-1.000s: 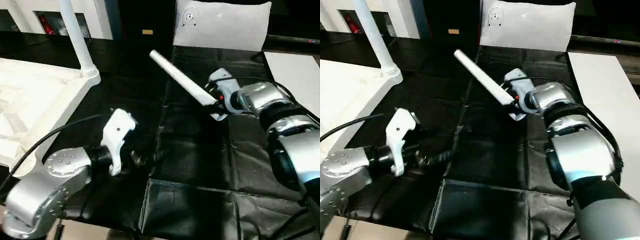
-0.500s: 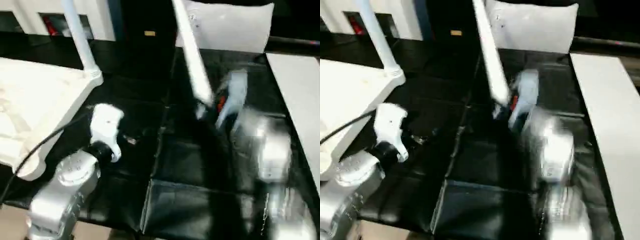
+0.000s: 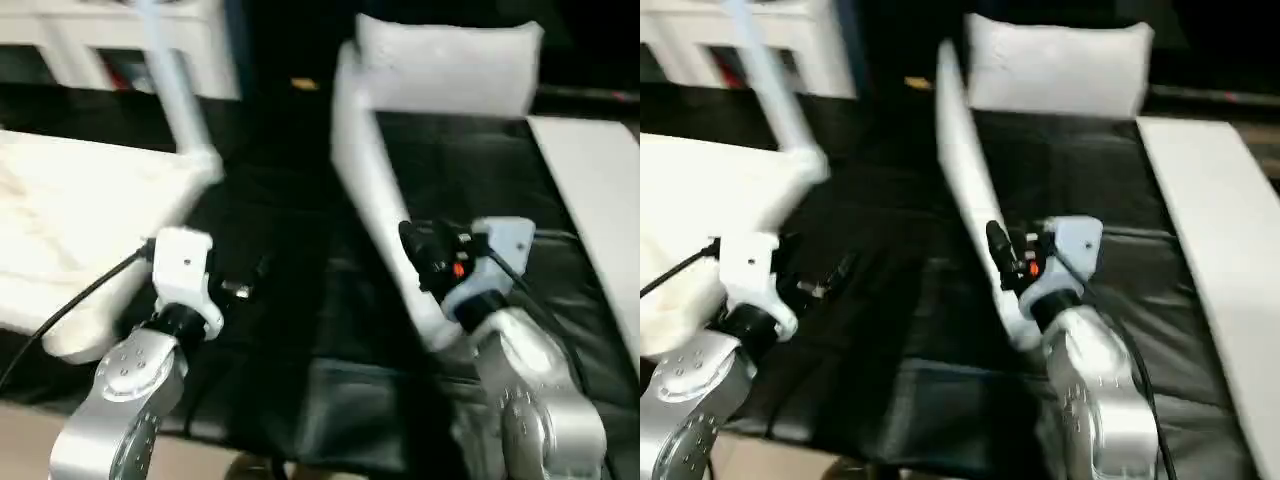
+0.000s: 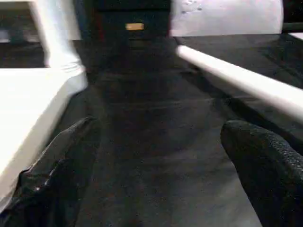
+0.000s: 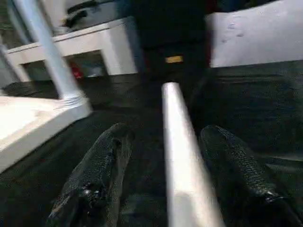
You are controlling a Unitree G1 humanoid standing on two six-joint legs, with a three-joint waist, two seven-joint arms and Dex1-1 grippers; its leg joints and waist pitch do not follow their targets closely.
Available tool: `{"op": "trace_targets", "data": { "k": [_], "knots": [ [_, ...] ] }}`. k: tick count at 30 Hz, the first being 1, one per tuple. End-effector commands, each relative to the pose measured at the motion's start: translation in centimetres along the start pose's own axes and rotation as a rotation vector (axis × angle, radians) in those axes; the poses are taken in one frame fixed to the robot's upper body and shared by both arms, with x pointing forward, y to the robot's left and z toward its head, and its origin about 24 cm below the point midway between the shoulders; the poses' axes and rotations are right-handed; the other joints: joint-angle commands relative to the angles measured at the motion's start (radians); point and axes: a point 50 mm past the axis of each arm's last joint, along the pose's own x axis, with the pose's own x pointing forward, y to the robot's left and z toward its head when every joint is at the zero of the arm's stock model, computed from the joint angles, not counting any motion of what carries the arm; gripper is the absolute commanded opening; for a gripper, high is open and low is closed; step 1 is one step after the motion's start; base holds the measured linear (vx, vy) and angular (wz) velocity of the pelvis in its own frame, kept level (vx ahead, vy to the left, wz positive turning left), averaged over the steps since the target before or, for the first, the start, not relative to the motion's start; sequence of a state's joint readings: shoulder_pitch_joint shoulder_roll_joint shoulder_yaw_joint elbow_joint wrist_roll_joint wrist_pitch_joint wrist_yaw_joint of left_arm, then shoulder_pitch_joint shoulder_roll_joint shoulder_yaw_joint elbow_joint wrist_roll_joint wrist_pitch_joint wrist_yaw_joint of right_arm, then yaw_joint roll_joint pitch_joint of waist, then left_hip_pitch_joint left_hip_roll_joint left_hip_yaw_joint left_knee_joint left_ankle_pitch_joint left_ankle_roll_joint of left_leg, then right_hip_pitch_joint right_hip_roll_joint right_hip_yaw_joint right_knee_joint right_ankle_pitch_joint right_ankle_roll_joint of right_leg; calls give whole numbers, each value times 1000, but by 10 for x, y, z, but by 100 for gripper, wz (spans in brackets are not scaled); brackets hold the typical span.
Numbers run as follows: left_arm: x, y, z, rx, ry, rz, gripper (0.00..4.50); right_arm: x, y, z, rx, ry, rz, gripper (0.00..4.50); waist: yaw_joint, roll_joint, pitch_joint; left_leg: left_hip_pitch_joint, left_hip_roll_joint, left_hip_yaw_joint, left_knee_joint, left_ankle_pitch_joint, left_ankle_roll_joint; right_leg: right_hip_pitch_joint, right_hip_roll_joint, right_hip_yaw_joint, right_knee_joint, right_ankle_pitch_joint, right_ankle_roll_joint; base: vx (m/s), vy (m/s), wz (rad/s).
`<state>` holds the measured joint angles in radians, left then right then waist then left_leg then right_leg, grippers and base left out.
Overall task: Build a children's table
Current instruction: Pick table leg
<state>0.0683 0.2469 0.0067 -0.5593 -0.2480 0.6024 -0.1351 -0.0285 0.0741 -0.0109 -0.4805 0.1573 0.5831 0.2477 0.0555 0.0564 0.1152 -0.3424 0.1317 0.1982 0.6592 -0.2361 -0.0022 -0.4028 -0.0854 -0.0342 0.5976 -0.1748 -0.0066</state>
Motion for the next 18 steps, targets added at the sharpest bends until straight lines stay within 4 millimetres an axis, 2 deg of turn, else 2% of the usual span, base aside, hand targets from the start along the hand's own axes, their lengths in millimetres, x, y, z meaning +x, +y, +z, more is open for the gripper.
{"op": "trace_targets", "data": {
  "k": [1, 2, 3, 4, 5, 6, 7, 8, 9, 10, 11, 12, 13, 14, 15, 16, 17, 18],
  "knots": [
    [-2, 1, 8, 21, -34, 8, 450, -5, 3, 0, 0, 5, 4, 259, -41, 17, -44, 56, 117, 32, -195, -663, -67, -46, 34, -60, 30, -428, -93, -104, 212, -46],
    [-2, 1, 8, 21, -34, 8, 450, -5, 3, 0, 0, 6, 4, 259, -35, 18, -41, 34, 150, 54, -234, -741, -67, -23, 30, -93, 122, -346, -88, -104, 212, -46],
    [-4, 1, 9, 31, -40, 11, 450, -8, 2, 1, -4, -12, -6, 259, 0, 27, -38, -81, 100, 44, -284, -800, -4, 87, 22, -136, 218, -200, -48, -134, 183, -31],
    [-4, 1, 9, 31, -42, 10, 450, -8, 2, 1, -3, -14, -6, 259, 23, 14, -57, -68, 92, 75, -265, -766, 2, 86, 15, -112, 203, -234, -45, -82, 110, -13],
    [-4, 1, 11, 25, -48, 8, 450, -9, 2, 1, 2, -18, -4, 259, -4, -30, -79, -24, 77, 52, -164, -551, -77, 70, -102, 6, 85, -650, 24, -82, 110, -13],
    [-6, 2, 11, 8, -43, 6, 450, -11, 4, 0, -3, -14, 7, 259, 15, -35, -90, -22, 2, -90, 146, -146, -21, -10, -277, 179, -140, -995, 89, -5, 76, -1],
    [-6, 2, 11, 19, -45, -3, 450, -11, 1, -2, -8, 2, -8, 259, -16, -59, -90, -152, -9, -186, 212, -87, -34, 95, -304, 175, -107, -898, 39, 45, 133, -19],
    [-5, 2, 12, 24, -46, -7, 450, -12, 0, -2, -10, 9, -16, 259, -8, -35, -92, -149, 2, -210, 217, -84, -70, 91, -311, 149, -98, -829, -6, 45, 133, -19],
    [-4, 3, 10, 42, -29, -8, 450, -11, -7, -4, -45, 35, -51, 259, -12, -47, -72, -116, 19, -216, 188, -143, -89, 70, -276, 120, -105, -691, -115, 25, 217, -23],
    [-4, 4, 8, 46, -15, -2, 450, -10, -10, -5, -68, 45, -64, 259, -9, -37, -73, -88, 17, -201, 131, -145, -83, 66, -220, 74, -97, -634, -160, -50, 250, 6],
    [-3, 4, 6, 56, 8, 0, 450, -8, -11, -3, -107, 44, -62, 259, -32, 1, -92, -31, 7, -158, -44, -131, 25, 58, -47, -9, -43, -486, -222, -50, 250, 6],
    [-3, 4, 6, 49, 12, -3, 450, -7, -11, -3, -100, 42, -57, 259, -55, 23, -76, -17, 26, -177, -95, -238, 62, 14, 36, -34, 16, -433, -188, -69, 227, 21],
    [-3, 3, 6, 41, 16, -5, 450, -7, -11, -2, -93, 40, -51, 259, -87, 46, -94, 2, 65, -213, -139, -337, 68, 15, 49, -35, 107, -228, -117, -75, 241, 19],
    [-3, 0, 7, 39, 10, -16, 450, -6, -14, 1, -109, 27, -63, 276, -79, 60, -98, 5, 63, -220, -141, -352, 50, 15, 48, -39, 111, -157, -93, -96, 338, 18],
    [-3, -5, 8, 24, 6, -32, 450, -5, -15, 4, -115, 17, -52, 286, -76, 52, -88, 3, 78, -232, -141, -326, -10, 24, 23, -28, 65, -34, -62, -48, 244, 4],
    [-3, -5, 8, 24, 6, -32, 450, -5, -15, 4, -115, 17, -52, 286, -76, 52, -88, 3, 78, -232, -141, -326, -10, 24, 23, -28, 65, -34, -62, -46, 178, 7],
    [-1, -8, 8, 25, 5, -33, 450, -4, -15, 7, -116, 2, -42, 295, -68, 27, -80, -10, 73, -210, -139, -437, -132, 39, -17, 9, 11, -53, -56, -24, 82, 8],
    [0, -10, 8, 25, 4, -33, 450, -3, -15, 9, -127, 1, -37, 303, -71, 21, -78, -13, 60, -200, -138, -498, -161, 45, -23, 16, -2, -95, -51, -51, 148, 17]
  ]
}}
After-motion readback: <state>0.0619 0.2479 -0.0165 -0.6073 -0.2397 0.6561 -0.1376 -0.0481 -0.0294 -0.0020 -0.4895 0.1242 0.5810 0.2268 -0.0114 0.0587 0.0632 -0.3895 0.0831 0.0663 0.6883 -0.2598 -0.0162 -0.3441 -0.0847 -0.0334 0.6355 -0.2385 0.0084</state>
